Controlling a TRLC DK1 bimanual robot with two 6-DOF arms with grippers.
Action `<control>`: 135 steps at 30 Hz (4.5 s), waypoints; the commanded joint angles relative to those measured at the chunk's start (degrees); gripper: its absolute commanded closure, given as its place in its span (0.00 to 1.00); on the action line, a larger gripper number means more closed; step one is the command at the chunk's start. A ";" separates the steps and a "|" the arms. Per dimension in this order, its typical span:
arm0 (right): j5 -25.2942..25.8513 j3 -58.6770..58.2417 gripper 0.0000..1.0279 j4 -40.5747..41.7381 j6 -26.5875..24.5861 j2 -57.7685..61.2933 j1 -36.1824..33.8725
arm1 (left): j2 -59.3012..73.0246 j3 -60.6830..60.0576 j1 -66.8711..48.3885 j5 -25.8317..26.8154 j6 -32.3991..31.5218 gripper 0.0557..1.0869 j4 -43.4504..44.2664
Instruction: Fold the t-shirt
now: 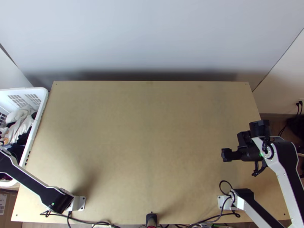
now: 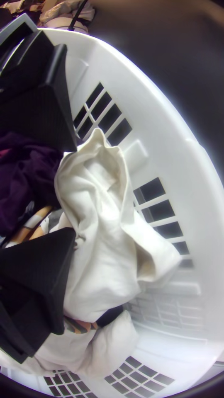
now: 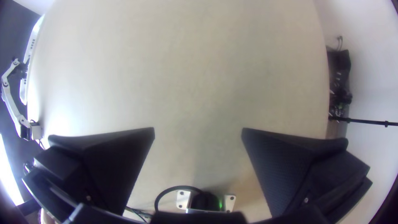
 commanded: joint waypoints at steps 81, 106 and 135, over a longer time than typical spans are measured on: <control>-2.45 -4.86 0.05 4.00 1.62 -16.03 0.29 | -79.43 1.69 -73.21 51.77 -16.11 0.97 -28.95; -3.42 -2.05 0.05 7.42 0.75 -19.28 -1.91 | -65.02 -2.27 -105.20 49.49 -17.16 0.97 -27.63; -4.04 -0.82 0.05 18.50 1.54 -13.57 8.99 | -57.99 -1.04 -105.90 44.04 -11.63 0.10 -31.85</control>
